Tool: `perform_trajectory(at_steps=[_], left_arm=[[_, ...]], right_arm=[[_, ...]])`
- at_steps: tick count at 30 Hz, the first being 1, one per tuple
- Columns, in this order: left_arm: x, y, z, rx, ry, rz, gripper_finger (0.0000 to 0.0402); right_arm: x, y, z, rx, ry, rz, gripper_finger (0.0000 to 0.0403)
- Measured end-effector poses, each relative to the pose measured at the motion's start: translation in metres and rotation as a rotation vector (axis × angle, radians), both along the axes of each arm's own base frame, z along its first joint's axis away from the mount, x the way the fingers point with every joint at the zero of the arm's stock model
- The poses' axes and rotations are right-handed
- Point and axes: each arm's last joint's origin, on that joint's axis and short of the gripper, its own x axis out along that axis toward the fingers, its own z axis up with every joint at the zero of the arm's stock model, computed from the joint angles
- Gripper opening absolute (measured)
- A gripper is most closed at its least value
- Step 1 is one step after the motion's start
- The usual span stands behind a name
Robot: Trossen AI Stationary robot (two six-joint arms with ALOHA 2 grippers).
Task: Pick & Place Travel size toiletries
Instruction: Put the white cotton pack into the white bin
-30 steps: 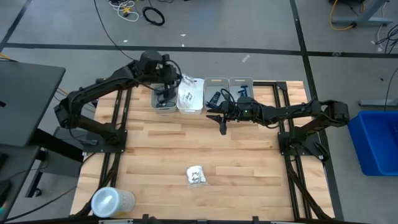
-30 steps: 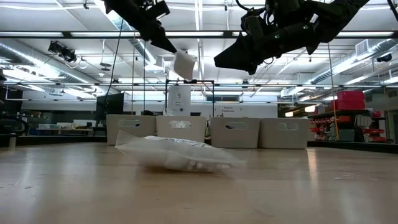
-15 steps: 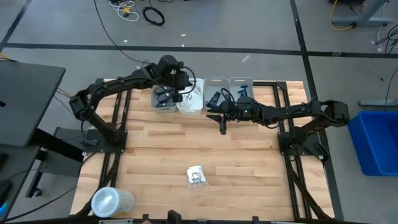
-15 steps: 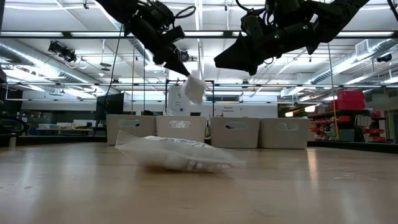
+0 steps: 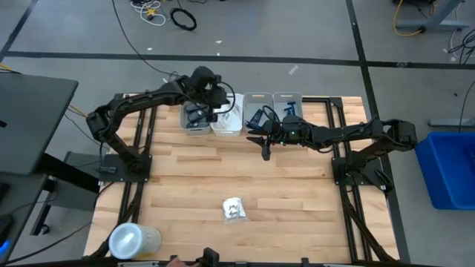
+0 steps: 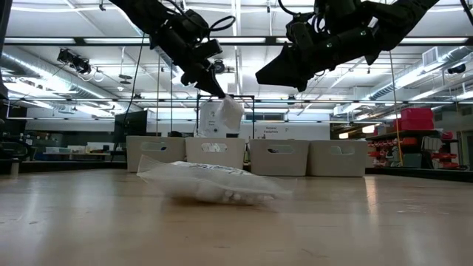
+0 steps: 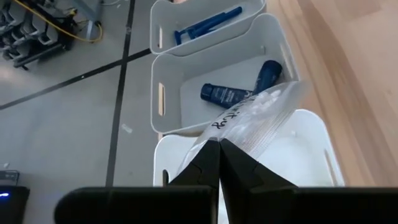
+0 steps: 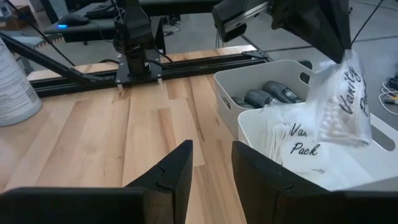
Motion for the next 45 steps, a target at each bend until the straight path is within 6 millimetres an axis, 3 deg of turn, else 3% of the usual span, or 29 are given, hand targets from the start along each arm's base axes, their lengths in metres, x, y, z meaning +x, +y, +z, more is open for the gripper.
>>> perform_trajectory(at_steps=[15,24,29,32,38,45], left_arm=[[-0.010,-0.007,-0.033,0.006,0.141,-0.086,0.0004],[-0.007,-0.005,-0.029,0.086,0.109,-0.120,0.0011],[-0.009,-0.003,-0.030,0.116,0.148,-0.037,0.0007],[-0.011,-0.001,-0.032,0.111,0.181,0.022,0.0027],[-0.016,-0.004,-0.037,0.051,0.241,0.036,0.0106],[-0.016,-0.005,-0.037,-0.001,0.219,0.090,0.0179]], right_arm=[[0.000,0.000,0.000,0.000,0.000,0.000,0.0119],[0.000,0.000,0.000,0.000,0.000,0.001,0.0119],[0.000,0.000,0.000,0.000,0.000,0.001,0.0118],[0.000,0.000,0.000,0.000,0.000,0.001,0.0118],[0.000,0.000,0.000,0.000,-0.001,0.001,0.0118],[0.000,0.000,0.000,0.000,-0.001,0.001,0.0119]])
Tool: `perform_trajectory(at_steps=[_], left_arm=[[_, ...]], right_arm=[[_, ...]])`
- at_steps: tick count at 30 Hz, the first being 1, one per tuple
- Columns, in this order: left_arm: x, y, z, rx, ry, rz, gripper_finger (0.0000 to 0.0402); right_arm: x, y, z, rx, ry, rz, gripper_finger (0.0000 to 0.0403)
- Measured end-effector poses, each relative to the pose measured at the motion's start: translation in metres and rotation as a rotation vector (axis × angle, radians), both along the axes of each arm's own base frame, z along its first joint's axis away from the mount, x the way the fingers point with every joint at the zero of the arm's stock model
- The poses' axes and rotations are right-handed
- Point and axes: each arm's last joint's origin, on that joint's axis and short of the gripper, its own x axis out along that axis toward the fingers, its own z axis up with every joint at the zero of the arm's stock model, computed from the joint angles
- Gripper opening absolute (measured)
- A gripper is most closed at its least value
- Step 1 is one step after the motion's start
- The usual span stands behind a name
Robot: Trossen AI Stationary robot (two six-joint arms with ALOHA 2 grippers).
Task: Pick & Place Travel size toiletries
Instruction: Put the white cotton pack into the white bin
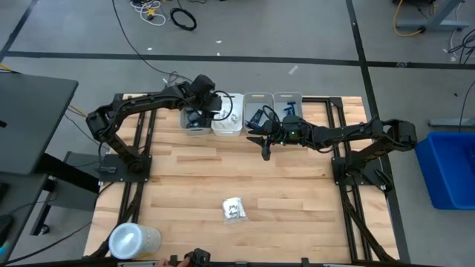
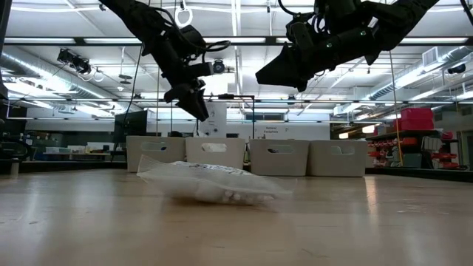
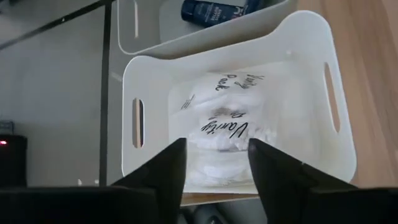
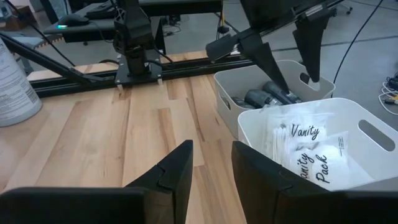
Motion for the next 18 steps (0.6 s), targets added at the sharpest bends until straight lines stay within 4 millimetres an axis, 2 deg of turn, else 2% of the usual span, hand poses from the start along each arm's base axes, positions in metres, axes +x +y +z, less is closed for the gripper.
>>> perform_trajectory(at_steps=[6,14,18], left_arm=[[0.004,-0.004,0.006,-0.055,-0.044,0.067,0.0198],[0.016,-0.018,0.041,-0.054,-0.165,0.071,0.0189],[0.015,-0.030,0.054,-0.072,-0.212,0.077,0.0181]], right_arm=[[0.000,0.000,0.000,0.000,0.000,0.000,0.0118],[0.000,0.000,0.000,0.000,0.000,0.000,0.0121],[0.000,0.000,0.000,0.000,0.000,0.000,0.0121]])
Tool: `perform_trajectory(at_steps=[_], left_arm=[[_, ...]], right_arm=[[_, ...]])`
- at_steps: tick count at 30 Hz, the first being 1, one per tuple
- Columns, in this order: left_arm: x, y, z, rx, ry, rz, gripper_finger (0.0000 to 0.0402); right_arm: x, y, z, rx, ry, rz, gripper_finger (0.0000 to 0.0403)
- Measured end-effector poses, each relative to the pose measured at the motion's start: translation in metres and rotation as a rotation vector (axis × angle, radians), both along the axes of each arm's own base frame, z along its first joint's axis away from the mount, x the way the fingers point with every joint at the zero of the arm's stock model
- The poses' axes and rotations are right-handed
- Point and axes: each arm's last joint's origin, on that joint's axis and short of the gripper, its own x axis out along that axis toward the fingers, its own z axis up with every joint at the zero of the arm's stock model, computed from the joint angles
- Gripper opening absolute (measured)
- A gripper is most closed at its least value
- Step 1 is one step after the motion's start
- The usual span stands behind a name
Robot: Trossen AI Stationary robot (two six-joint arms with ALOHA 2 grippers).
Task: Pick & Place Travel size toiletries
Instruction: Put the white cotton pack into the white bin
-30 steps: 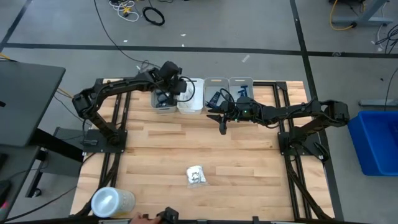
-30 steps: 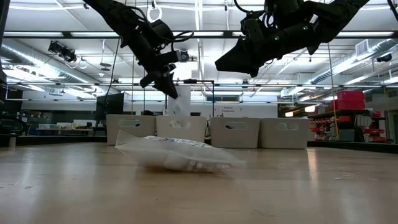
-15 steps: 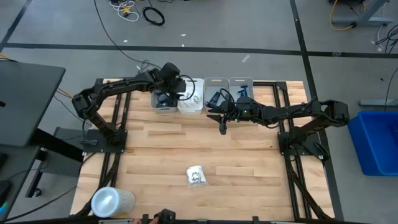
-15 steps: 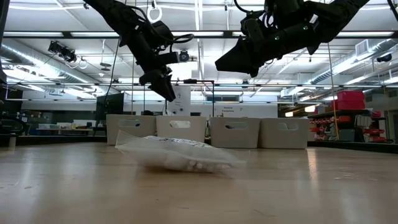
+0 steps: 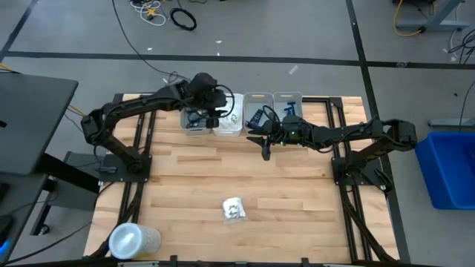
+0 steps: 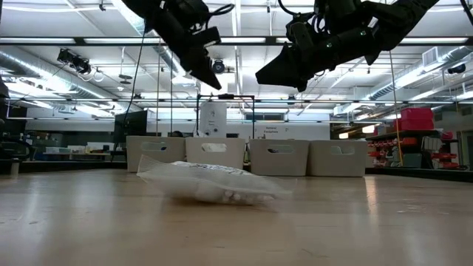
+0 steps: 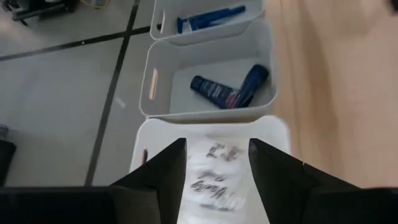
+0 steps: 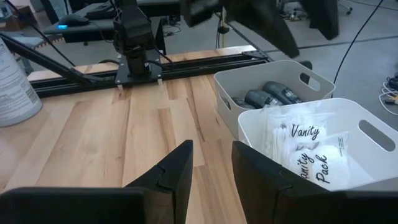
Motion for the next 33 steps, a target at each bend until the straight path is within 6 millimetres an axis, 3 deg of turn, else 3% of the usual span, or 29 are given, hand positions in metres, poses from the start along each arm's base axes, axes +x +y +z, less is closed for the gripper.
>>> perform_trajectory(at_steps=[7,15,33], left_arm=[[-0.006,-0.019,0.021,-0.079,-0.108,0.011,0.0160],[-0.006,-0.056,0.040,-0.124,-0.186,-0.066,0.0124],[0.009,-0.130,0.043,-0.248,-0.204,-0.194,0.0067]], right_arm=[[0.000,0.000,0.000,0.000,0.000,0.000,0.0122],[0.000,0.000,0.000,0.002,0.000,0.005,0.0125],[0.001,0.008,-0.001,0.019,0.004,0.079,0.0150]])
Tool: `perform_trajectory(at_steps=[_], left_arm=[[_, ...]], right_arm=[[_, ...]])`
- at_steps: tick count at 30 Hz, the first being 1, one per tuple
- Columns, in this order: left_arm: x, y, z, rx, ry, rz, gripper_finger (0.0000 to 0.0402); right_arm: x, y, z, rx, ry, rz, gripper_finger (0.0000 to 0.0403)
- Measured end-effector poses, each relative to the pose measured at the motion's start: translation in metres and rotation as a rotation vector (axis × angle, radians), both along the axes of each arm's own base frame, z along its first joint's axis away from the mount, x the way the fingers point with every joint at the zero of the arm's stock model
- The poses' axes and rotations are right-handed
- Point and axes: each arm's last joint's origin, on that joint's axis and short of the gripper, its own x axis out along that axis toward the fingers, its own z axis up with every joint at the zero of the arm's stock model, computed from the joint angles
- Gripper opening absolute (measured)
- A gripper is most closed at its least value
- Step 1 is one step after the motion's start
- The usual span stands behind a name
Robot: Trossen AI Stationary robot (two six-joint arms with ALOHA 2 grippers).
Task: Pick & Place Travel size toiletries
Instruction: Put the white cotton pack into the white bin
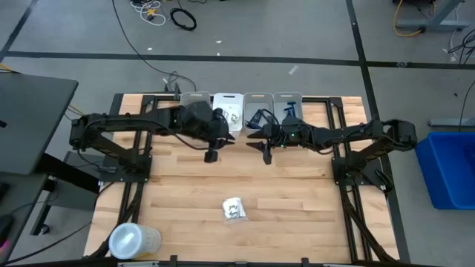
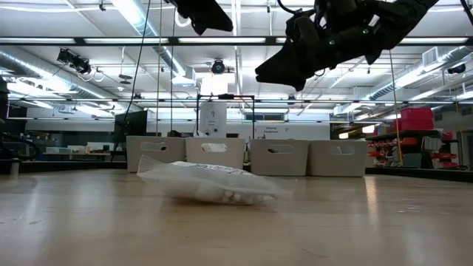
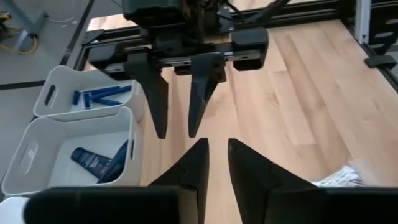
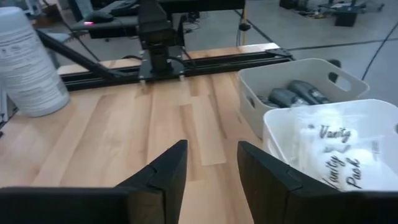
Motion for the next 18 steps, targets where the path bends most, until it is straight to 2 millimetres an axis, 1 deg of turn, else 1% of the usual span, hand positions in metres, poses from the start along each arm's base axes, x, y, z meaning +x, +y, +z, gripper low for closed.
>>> perform_trajectory(at_steps=[9,14,18], left_arm=[[-0.006,-0.016,0.004,-0.007,0.004,-0.047,0.0037],[-0.011,-0.022,0.009,-0.007,0.000,-0.064,0.0024],[-0.014,-0.024,0.008,-0.013,0.023,-0.068,0.0015]], right_arm=[[0.002,0.013,0.000,0.000,0.000,0.043,0.0169],[0.002,0.019,0.000,0.000,0.005,0.063,0.0174],[0.003,0.023,-0.001,0.001,0.008,0.077,0.0174]])
